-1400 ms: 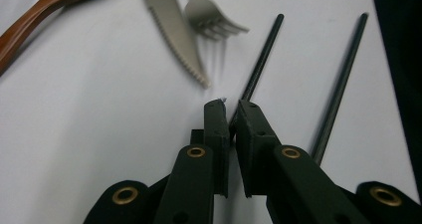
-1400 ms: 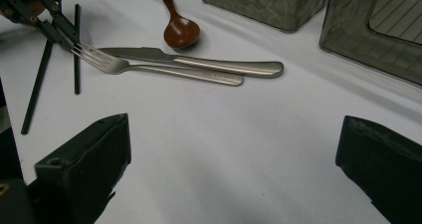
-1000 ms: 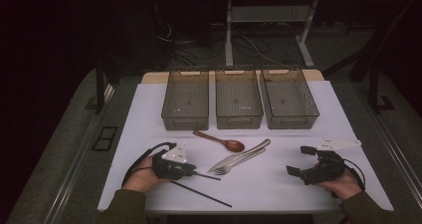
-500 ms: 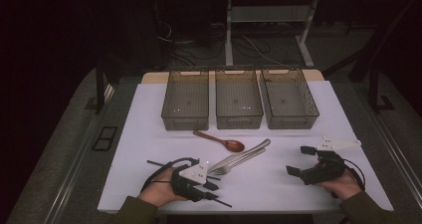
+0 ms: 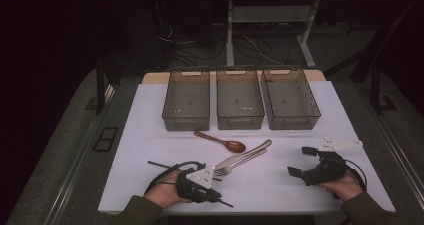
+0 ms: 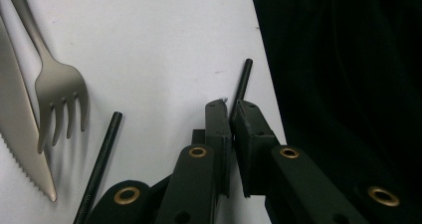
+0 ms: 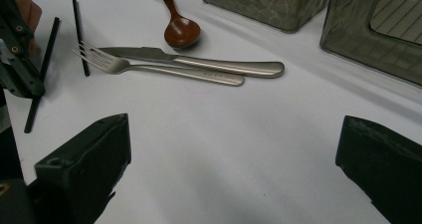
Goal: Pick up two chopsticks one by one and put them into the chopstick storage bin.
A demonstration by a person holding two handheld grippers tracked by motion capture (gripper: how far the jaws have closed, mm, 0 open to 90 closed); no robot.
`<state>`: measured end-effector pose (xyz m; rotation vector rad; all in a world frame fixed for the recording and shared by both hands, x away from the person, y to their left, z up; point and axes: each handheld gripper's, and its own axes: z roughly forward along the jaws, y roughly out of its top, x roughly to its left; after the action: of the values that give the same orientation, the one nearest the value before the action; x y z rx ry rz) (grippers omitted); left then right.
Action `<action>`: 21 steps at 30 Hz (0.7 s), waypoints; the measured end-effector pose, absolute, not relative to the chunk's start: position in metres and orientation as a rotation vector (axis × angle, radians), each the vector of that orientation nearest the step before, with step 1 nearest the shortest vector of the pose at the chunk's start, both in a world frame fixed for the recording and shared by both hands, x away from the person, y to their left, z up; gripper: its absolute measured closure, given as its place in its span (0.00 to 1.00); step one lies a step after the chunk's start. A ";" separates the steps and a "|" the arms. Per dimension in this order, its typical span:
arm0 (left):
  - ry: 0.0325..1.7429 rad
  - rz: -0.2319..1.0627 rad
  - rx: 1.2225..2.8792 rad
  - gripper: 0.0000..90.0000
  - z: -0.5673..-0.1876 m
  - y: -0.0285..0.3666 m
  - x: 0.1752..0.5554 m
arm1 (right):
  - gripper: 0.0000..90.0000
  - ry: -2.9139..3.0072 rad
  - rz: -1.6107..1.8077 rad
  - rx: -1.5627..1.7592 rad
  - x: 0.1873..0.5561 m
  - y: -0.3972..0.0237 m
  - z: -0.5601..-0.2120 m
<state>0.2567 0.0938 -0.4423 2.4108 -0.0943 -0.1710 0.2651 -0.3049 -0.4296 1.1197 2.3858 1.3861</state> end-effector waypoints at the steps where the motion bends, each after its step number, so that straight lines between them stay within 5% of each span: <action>1: -0.093 -0.162 2.406 0.94 -0.442 0.095 0.258 | 0.01 2.386 1.387 1.120 0.265 -0.305 -0.430; 15: 0.011 -0.063 2.367 0.99 -0.436 0.113 0.269 | 0.01 2.386 1.386 1.118 0.265 -0.305 -0.429; 21: 0.005 -0.095 2.386 0.91 -0.440 0.109 0.266 | 0.01 2.387 1.385 1.118 0.265 -0.305 -0.429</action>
<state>0.2664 0.1090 -0.4399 2.3862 0.0047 -0.0952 0.2649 -0.3049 -0.4293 1.1182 2.3869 1.3851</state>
